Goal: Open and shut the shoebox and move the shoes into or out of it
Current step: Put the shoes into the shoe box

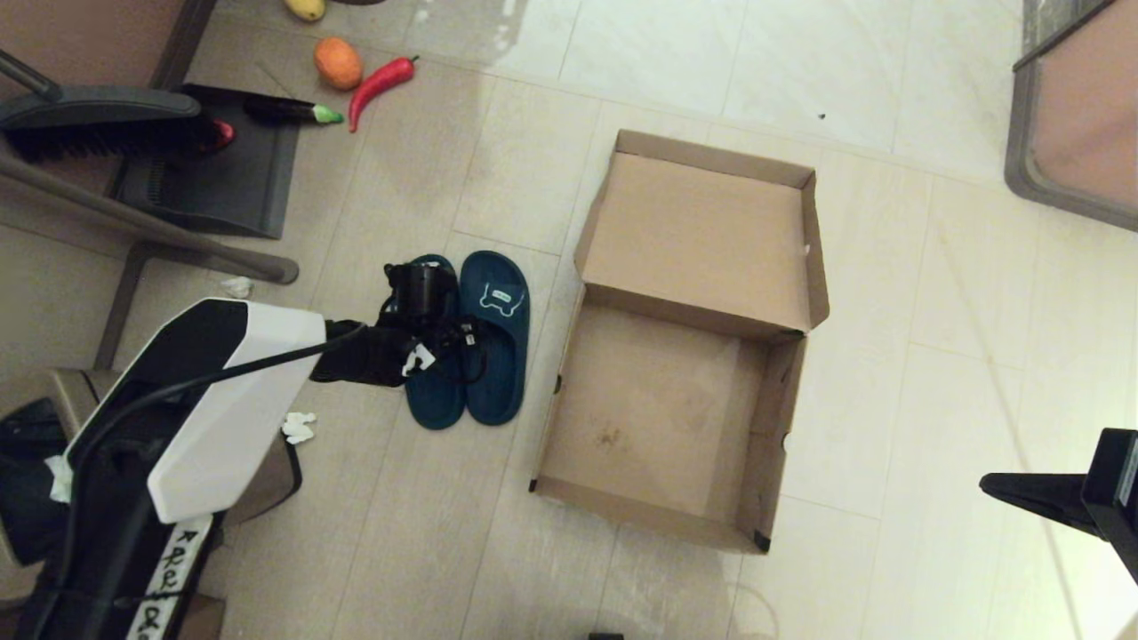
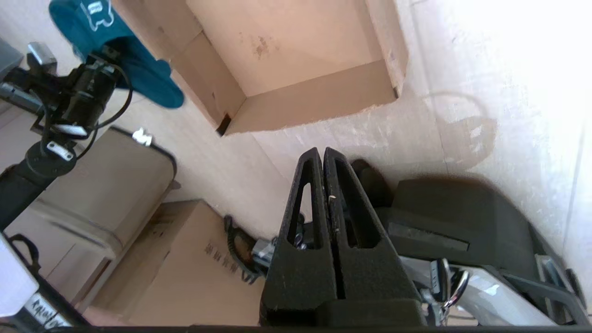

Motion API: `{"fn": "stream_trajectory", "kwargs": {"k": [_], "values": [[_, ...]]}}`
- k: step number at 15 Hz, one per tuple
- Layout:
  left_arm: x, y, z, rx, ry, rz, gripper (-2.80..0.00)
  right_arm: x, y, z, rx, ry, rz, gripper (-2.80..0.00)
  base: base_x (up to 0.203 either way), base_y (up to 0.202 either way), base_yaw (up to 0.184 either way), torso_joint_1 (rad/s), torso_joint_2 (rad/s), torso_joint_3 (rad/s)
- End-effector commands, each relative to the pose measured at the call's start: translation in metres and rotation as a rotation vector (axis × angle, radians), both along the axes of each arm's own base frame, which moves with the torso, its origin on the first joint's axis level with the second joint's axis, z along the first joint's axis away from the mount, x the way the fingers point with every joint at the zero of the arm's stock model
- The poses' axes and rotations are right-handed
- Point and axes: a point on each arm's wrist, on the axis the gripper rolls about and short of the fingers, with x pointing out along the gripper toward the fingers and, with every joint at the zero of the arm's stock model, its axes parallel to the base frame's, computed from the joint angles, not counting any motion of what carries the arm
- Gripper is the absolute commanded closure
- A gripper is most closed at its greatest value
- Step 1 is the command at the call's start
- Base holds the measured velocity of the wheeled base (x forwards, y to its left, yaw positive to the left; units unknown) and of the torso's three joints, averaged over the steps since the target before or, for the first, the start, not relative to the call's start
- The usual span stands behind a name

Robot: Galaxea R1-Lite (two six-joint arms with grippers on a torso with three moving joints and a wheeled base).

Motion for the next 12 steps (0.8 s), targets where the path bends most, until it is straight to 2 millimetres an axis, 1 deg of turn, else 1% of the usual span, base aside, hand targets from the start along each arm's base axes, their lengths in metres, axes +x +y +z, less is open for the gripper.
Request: {"fn": "stream_trajectory", "kwargs": {"k": [1,4,5,6,9,12], "values": [[0.0028,-0.0045,-0.0069,-0.001,0.003,-0.012,-2.80,-0.0009,0.0000,0.0005,0.001,-0.002,-0.005,0.00,0.000,0.000,0.000,0.000,0.00,0.000],[0.0027,-0.0063,-0.0093,0.000,0.008,-0.016,-2.80,-0.0013,0.0000,0.0002,0.001,-0.002,-0.005,0.00,0.000,0.000,0.000,0.000,0.00,0.000],[0.0027,-0.0064,-0.0093,0.000,0.008,-0.018,-2.18,-0.0015,0.0000,-0.0005,0.001,0.000,-0.005,0.00,0.000,0.000,0.000,0.000,0.00,0.000],[0.0032,-0.0065,-0.0103,0.001,0.008,-0.018,0.00,-0.0020,0.0000,-0.0016,0.001,0.004,-0.005,0.00,0.000,0.000,0.000,0.000,0.00,0.000],[0.0044,-0.0085,-0.0070,0.010,-0.035,-0.026,0.00,-0.0030,0.0000,-0.0040,0.002,0.011,-0.005,0.00,0.000,0.000,0.000,0.000,0.00,0.000],[0.0036,-0.0106,-0.0075,0.019,-0.033,-0.026,0.00,-0.0031,0.0000,-0.0044,0.002,0.013,-0.005,0.00,0.000,0.000,0.000,0.000,0.00,0.000]]}}
